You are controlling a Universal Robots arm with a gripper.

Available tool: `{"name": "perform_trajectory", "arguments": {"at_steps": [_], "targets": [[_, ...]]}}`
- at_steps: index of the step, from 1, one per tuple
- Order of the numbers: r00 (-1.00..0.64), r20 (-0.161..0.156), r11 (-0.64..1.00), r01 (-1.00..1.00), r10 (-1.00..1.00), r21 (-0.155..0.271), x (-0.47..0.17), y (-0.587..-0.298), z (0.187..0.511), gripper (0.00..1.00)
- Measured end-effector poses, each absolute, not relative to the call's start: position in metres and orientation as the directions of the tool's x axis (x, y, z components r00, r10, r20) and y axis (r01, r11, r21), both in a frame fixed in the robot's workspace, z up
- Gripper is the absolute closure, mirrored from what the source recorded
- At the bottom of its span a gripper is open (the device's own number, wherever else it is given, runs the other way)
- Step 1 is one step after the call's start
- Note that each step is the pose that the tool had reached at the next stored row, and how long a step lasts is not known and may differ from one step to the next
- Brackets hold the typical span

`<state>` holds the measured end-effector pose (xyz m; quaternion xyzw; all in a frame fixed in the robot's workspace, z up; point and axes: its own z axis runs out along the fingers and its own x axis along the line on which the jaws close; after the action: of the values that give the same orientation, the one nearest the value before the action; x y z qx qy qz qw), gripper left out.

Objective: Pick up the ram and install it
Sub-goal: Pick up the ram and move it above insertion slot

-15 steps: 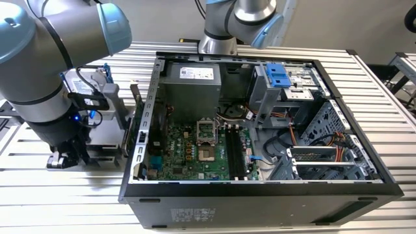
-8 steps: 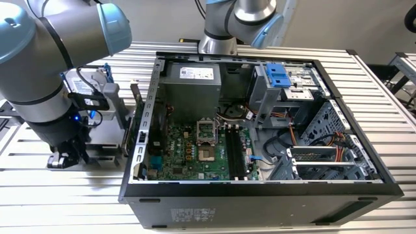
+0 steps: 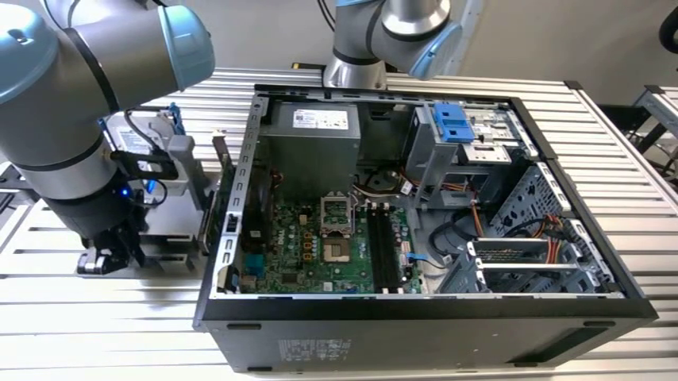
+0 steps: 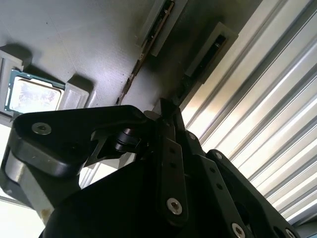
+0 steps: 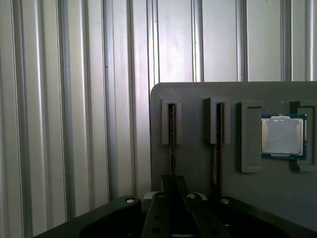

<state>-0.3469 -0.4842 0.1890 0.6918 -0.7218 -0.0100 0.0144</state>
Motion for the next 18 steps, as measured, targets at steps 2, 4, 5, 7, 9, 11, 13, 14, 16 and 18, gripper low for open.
{"name": "perform_trajectory", "arguments": {"at_steps": [2, 4, 5, 7, 9, 11, 13, 14, 16, 18], "targets": [[-0.042, 0.007, 0.043, -0.999, -0.999, 0.034, -0.347, -0.484, 0.189, 1.00], [-0.042, 0.007, 0.043, -0.999, -0.999, 0.034, -0.347, -0.484, 0.189, 1.00], [-0.042, 0.007, 0.043, -0.999, -0.999, 0.034, -0.347, -0.484, 0.189, 1.00], [-0.042, 0.007, 0.043, -0.999, -0.999, 0.034, -0.347, -0.484, 0.189, 1.00], [-0.042, 0.007, 0.042, -0.999, -0.999, 0.034, -0.347, -0.484, 0.189, 1.00], [-0.042, 0.007, 0.043, -0.999, -0.999, 0.034, -0.347, -0.484, 0.189, 1.00], [-0.042, 0.007, 0.043, -0.999, -0.999, 0.034, -0.347, -0.484, 0.194, 1.00], [-0.042, 0.007, 0.043, -0.999, -0.999, 0.034, -0.347, -0.484, 0.196, 1.00], [-0.042, 0.007, 0.043, -0.999, -0.999, 0.034, -0.347, -0.484, 0.202, 1.00], [-0.042, 0.007, 0.043, -0.999, -0.999, 0.034, -0.347, -0.484, 0.207, 1.00]]}}
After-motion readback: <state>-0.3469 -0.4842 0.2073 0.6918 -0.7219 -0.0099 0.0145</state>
